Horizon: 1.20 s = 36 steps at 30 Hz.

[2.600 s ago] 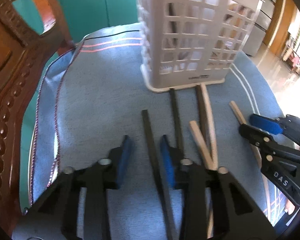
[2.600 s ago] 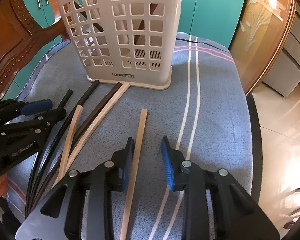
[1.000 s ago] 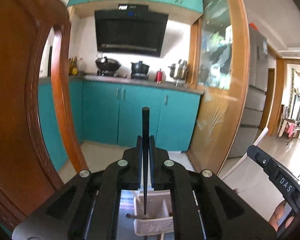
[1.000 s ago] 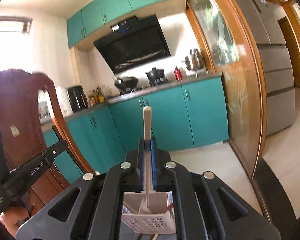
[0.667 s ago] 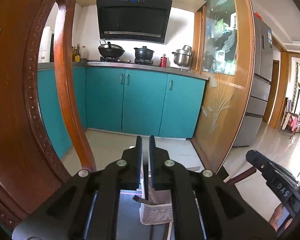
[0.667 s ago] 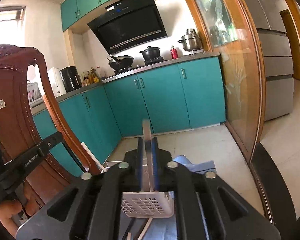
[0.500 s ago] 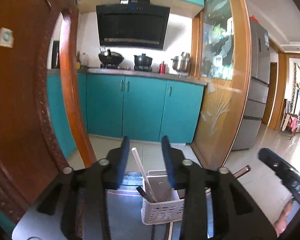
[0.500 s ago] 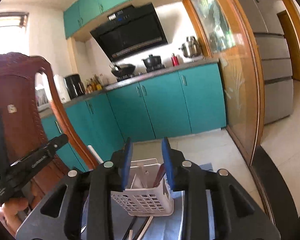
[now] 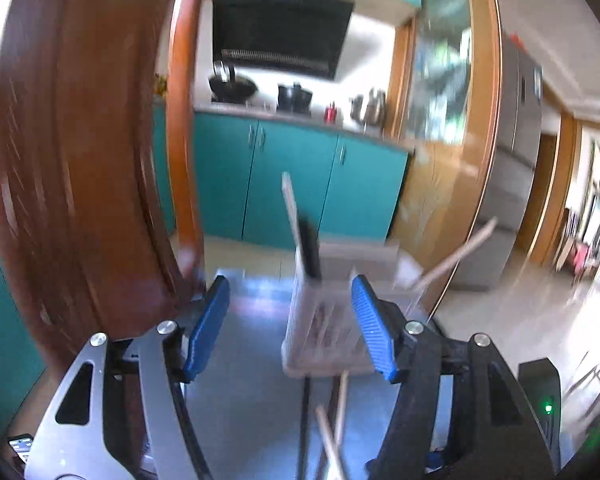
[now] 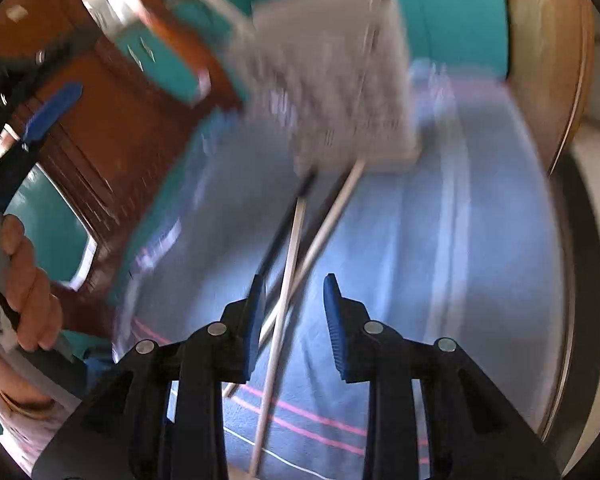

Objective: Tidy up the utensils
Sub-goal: 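Move both open tools back over the row of chopsticks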

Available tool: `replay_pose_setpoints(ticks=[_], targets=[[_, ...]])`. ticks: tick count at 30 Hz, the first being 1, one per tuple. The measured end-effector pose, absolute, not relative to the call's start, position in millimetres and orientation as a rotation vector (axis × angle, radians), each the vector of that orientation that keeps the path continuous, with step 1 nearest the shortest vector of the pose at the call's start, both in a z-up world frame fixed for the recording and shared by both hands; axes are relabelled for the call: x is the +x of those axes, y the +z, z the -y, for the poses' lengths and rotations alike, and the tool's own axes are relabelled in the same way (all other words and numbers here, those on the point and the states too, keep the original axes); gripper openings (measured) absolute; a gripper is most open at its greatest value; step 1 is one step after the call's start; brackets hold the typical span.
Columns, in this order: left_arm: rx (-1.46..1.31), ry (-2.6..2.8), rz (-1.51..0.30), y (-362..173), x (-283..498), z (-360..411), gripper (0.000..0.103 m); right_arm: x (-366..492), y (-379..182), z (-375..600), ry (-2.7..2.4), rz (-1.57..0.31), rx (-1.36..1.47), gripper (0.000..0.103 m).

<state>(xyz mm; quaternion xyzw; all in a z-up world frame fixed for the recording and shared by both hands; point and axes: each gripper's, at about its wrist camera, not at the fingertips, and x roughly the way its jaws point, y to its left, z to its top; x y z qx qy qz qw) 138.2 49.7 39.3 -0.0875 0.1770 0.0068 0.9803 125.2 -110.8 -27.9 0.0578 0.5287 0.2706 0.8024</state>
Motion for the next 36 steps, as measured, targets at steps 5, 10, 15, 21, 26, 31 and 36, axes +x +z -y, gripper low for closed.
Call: replay_pose_setpoints(ticks=[5,10,15,21,26,31,36], targets=[[-0.127,0.01,-0.489,-20,170,-48,0.064,128,-57,88,0.54,-1.206,0.051,0.029],[-0.209,0.012,-0.607,-39,190,-59,0.067,125,-61,79,0.543,-1.191,0.019,0.01],[-0.156,0.025,-0.695,-53,195,-51,0.07,136,-56,96,0.443,-1.154,0.041,0.006],[-0.108,-0.022,-0.811,-72,207,-35,0.07,167,-50,125,0.332,-1.183,0.038,0.01],[-0.073,-0.025,-0.874,-88,215,-25,0.07,179,-44,134,0.378,-1.099,0.112,0.028],[-0.029,-0.014,-0.911,-100,218,-20,0.069,182,-62,141,0.384,-1.101,0.151,0.031],[-0.038,0.005,-0.951,-111,220,-23,0.067,180,-56,141,0.376,-1.071,0.127,0.041]])
